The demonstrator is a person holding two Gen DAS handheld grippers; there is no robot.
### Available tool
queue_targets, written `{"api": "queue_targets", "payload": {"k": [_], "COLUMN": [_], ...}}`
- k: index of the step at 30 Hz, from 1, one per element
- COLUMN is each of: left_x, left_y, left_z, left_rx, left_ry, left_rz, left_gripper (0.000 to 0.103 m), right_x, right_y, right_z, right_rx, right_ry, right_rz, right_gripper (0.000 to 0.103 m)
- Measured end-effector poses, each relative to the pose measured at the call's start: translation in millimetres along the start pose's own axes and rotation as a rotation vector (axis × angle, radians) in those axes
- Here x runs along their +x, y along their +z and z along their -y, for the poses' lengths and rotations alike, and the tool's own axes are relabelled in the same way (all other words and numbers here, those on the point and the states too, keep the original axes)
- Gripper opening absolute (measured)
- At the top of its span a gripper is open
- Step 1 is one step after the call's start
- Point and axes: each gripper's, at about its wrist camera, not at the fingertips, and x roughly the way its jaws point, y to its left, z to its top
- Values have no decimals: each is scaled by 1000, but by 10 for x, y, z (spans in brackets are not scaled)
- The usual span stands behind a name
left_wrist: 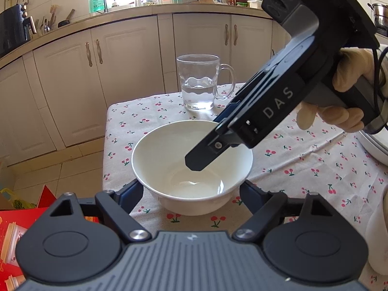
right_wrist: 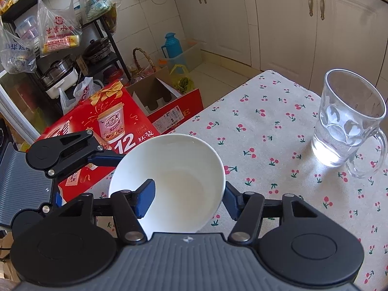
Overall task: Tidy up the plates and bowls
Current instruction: 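Lift the white bowl with the right tool and carry it over the nested bowls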
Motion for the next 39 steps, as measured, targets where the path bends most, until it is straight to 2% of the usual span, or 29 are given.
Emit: {"api": "queue_targets", "payload": {"k": [9, 21, 39], "left_x": [-151, -633, -1280], "left_y": [41, 114, 154], "left_z": [119, 520, 1235], "left_rx": [17, 77, 121], "left_ry": [-23, -59, -120], "left_rz": [-7, 5, 49], "left_gripper": [86, 86, 86], "right_x": [-163, -750, -1719], "right_y": [-81, -358, -990], "right_z": [-73, -376, -774], "right_rx": [-8, -18, -5], "right_ry": [-6, -33, -77], "right_rz": [1, 30, 91], "right_gripper": [65, 66, 66]}}
